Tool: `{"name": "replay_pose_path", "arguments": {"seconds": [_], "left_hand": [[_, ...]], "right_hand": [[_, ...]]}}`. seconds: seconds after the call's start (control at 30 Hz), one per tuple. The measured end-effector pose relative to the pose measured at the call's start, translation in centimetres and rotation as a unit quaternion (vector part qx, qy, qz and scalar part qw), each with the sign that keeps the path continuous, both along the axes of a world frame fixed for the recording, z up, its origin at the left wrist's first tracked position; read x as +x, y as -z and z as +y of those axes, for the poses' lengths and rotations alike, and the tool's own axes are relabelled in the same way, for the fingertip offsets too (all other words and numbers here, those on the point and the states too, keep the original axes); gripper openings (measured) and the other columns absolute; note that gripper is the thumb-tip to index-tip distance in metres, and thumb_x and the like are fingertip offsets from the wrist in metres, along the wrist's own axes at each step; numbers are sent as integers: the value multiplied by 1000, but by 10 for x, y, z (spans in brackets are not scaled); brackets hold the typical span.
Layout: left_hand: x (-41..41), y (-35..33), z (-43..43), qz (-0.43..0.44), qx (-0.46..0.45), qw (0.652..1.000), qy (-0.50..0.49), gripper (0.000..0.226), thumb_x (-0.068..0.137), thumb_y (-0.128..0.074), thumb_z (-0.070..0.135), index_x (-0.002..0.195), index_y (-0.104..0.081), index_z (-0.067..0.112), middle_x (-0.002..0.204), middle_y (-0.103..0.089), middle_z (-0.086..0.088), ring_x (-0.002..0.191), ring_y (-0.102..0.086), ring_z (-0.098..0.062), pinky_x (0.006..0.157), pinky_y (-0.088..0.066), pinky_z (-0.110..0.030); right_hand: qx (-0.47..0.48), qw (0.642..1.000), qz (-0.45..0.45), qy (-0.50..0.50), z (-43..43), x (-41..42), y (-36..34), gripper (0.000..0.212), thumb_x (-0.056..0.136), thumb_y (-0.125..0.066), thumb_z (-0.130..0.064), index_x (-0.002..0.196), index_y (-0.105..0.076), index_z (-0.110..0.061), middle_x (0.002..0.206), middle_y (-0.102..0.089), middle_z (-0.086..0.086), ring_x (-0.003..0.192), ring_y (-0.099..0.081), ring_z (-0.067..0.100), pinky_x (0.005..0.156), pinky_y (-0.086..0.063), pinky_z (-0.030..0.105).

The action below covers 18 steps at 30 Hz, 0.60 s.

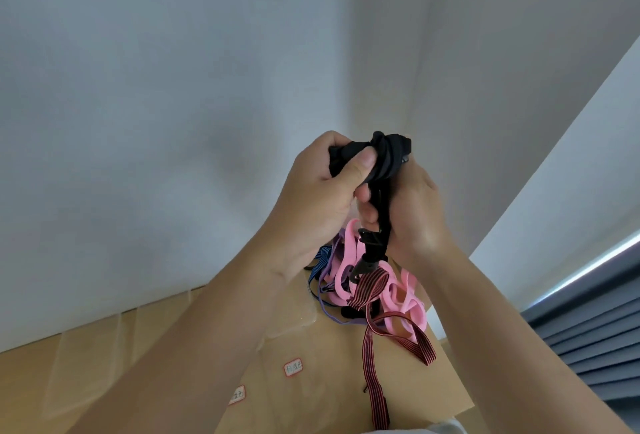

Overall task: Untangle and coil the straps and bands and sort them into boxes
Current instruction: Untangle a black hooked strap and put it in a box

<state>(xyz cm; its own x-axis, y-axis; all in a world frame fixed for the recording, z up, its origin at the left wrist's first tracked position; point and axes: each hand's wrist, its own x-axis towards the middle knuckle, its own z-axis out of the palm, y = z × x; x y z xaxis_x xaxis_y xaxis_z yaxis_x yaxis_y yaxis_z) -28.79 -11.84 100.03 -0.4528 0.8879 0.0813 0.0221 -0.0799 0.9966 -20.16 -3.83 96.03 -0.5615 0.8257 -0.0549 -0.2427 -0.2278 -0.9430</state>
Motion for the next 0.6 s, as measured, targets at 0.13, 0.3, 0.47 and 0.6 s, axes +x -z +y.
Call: {"name": "replay_pose_path", "arguments": {"seconds": [0.13, 0.3, 0.47, 0.6], "left_hand": [[0, 12, 8, 81, 12, 994, -67, 18, 105, -54, 15, 90, -46, 10, 63, -50, -10, 42, -42, -12, 41, -36, -17], [-8, 28, 15, 271, 25, 952, -137, 16, 103, -57, 22, 93, -45, 18, 67, -51, 12, 60, -50, -2, 57, -37, -15], [-15, 43, 9, 407, 73, 896, -161, 13, 102, -56, 21, 104, -43, 20, 66, -46, 18, 58, -50, -4, 54, -34, -12], [-18, 48, 5, 478, 87, 861, -148, 37, 98, -56, 18, 134, -45, 22, 92, -58, 8, 74, -48, -8, 69, -37, -15]], "right_hand": [[20, 1000, -21, 1, -6, 6, -5, 47, 107, -37, -28, 72, -63, -8, 63, -57, 12, 48, -45, 24, 50, -39, 33], [60, 993, -83, -57, -15, 14, -9, 27, 98, -42, -7, 87, -60, 9, 66, -59, 14, 57, -57, 26, 55, -55, 33], [165, 958, -178, -151, -8, 20, -11, 16, 91, -46, 4, 95, -60, 10, 74, -63, 15, 63, -67, 21, 52, -51, 35], [164, 945, -182, -216, 2, 28, -17, 14, 93, -54, 2, 89, -59, 14, 69, -65, 22, 50, -52, 28, 49, -41, 31]]}}
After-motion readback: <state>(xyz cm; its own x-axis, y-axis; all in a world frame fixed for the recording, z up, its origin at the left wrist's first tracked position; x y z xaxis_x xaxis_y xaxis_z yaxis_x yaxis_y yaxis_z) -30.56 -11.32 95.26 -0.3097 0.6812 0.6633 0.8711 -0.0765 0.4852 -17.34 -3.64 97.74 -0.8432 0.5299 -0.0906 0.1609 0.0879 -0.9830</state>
